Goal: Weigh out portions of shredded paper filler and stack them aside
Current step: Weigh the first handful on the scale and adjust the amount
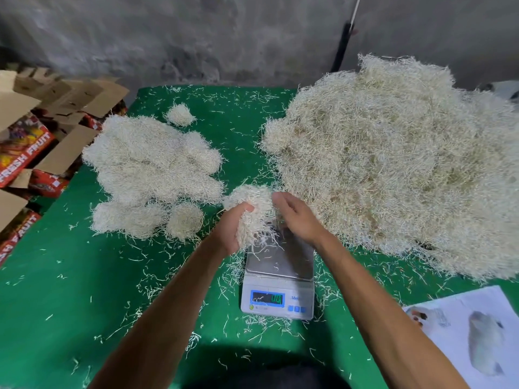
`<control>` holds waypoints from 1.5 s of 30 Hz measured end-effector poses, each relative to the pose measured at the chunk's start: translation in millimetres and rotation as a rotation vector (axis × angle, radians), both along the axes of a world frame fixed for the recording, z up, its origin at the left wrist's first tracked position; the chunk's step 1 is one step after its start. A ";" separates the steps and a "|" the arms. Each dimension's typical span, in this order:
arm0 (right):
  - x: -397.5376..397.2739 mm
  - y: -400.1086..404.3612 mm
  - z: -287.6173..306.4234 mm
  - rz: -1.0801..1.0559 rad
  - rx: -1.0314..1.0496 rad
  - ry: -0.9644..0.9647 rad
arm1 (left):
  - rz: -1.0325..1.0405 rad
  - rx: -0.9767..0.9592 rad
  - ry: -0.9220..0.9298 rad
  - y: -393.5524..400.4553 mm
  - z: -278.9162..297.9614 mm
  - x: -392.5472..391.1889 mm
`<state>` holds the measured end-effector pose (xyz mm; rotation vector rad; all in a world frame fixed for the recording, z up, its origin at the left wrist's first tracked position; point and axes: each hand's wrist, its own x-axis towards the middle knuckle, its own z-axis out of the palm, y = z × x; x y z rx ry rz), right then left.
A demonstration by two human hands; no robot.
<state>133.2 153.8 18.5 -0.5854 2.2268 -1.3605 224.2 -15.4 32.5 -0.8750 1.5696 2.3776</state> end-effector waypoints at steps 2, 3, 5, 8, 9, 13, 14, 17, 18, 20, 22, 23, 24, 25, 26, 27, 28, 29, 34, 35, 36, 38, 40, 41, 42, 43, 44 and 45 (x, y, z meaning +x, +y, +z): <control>9.2 -4.4 -3.7 0.006 -0.001 -0.204 | -0.179 0.032 0.037 1.0 -0.2 -2.7; 12.9 -4.8 -7.6 0.003 0.047 -0.208 | -0.245 0.062 0.007 3.2 0.6 -3.4; 16.4 -3.2 -14.2 0.031 0.123 -0.161 | -0.271 0.016 0.004 4.7 -4.2 -6.1; 16.1 2.4 -24.9 0.005 0.141 -0.031 | -0.340 0.131 0.032 -1.9 -12.0 -12.3; 15.3 5.2 -27.4 -0.047 0.136 0.007 | -0.366 0.098 0.021 -3.6 -12.1 -13.0; 12.5 20.7 -33.4 -0.282 0.073 -0.023 | -0.228 -0.182 -0.042 -14.2 -31.6 -3.1; 12.8 24.6 -34.6 -0.287 0.096 -0.046 | -0.208 -0.268 -0.008 -17.1 -38.5 0.2; 19.4 40.1 -39.3 -0.081 0.322 -0.099 | -0.162 -0.421 -0.010 -22.2 -53.8 6.8; 20.9 46.1 -41.8 -0.033 0.385 -0.108 | -0.115 -0.395 -0.034 -21.7 -55.4 7.8; 23.4 55.9 -45.8 -0.064 0.431 -0.063 | -0.036 -0.344 -0.071 -20.0 -58.6 8.3; 24.4 61.3 -49.4 -0.205 0.369 0.022 | -0.015 -0.332 -0.091 -18.7 -63.3 9.3; 24.7 63.2 -50.6 -0.286 0.318 0.059 | -0.007 -0.318 -0.092 -18.6 -65.4 10.1; 24.1 64.6 -52.7 -0.350 0.275 0.095 | 0.001 -0.316 -0.089 -18.4 -66.4 11.3; 23.6 65.5 -54.2 -0.390 0.254 0.124 | 0.004 -0.322 -0.081 -17.9 -67.1 12.0; 23.0 66.3 -56.3 -0.407 0.247 0.138 | 0.005 -0.328 -0.071 -17.5 -67.7 12.1; 23.0 66.4 -58.1 -0.412 0.246 0.138 | 0.009 -0.327 -0.065 -17.1 -68.2 11.8; 24.0 66.7 -60.1 -0.409 0.239 0.131 | 0.016 -0.322 -0.061 -17.1 -68.9 11.4; 25.3 66.5 -61.8 -0.404 0.232 0.122 | 0.026 -0.311 -0.062 -17.2 -69.9 11.7; 32.4 63.5 -74.6 -0.405 0.204 0.028 | 0.000 -0.252 -0.071 -19.9 -73.9 17.9; 33.3 62.4 -76.1 -0.404 0.203 0.016 | 0.002 -0.233 -0.078 -19.7 -74.3 19.4; 33.8 61.0 -77.5 -0.404 0.201 0.016 | 0.011 -0.221 -0.089 -19.3 -74.2 21.1; 34.8 58.0 -78.5 -0.410 0.179 0.031 | 0.019 -0.220 -0.103 -18.7 -72.9 24.8; 34.9 55.6 -77.6 -0.409 0.129 0.041 | -0.003 -0.231 -0.095 -18.4 -71.8 28.5; 35.1 54.8 -76.5 -0.399 0.116 0.049 | -0.012 -0.235 -0.088 -18.6 -71.3 30.5; 35.2 54.1 -75.4 -0.390 0.113 0.053 | -0.016 -0.238 -0.083 -18.8 -71.2 32.1; 34.7 54.3 -75.3 -0.385 0.113 0.050 | -0.019 -0.243 -0.076 -19.1 -71.4 33.0; 34.1 54.4 -75.7 -0.385 0.112 0.044 | -0.021 -0.246 -0.071 -19.3 -72.1 33.9; 33.2 54.5 -76.0 -0.388 0.116 0.040 | -0.020 -0.247 -0.065 -19.2 -73.1 34.6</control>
